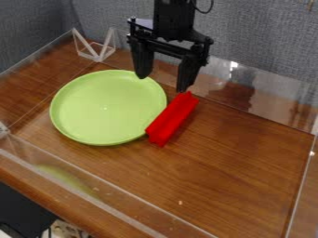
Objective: Put the red object on the green plate
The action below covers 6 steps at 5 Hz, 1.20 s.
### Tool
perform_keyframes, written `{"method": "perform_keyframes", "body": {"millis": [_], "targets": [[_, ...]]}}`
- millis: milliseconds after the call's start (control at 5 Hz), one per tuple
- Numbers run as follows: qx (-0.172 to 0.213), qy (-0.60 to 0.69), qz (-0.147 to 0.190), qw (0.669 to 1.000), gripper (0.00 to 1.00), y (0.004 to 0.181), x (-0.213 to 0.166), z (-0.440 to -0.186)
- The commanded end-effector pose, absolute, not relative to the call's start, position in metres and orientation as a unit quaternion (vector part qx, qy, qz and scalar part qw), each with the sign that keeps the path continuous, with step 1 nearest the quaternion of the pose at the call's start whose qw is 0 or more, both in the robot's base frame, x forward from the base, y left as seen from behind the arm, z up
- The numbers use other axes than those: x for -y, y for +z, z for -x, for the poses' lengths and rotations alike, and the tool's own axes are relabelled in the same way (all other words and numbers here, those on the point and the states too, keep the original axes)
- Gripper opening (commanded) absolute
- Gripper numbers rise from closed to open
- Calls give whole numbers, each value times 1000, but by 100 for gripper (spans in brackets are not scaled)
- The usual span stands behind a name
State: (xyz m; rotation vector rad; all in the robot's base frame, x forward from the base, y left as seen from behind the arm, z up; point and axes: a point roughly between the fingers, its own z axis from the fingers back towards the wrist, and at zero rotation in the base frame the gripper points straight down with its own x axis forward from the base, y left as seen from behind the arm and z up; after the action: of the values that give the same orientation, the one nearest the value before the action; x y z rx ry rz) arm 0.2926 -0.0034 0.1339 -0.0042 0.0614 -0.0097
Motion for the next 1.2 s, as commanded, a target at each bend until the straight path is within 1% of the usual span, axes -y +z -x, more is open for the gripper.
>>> {"method": "perform_keyframes", "body": {"millis": [0,200,400,600,800,1000], "targets": [[-37,15,7,999,100,111,-1,-296],[-45,15,14,999,100,83,13,-302],[-45,13,23,999,100,65,26,-312],[-39,17,26,999,100,56,30,-324],[-37,43,32,998,100,38,33,-335],[-35,68,35,996,0,37,36,-346]]}}
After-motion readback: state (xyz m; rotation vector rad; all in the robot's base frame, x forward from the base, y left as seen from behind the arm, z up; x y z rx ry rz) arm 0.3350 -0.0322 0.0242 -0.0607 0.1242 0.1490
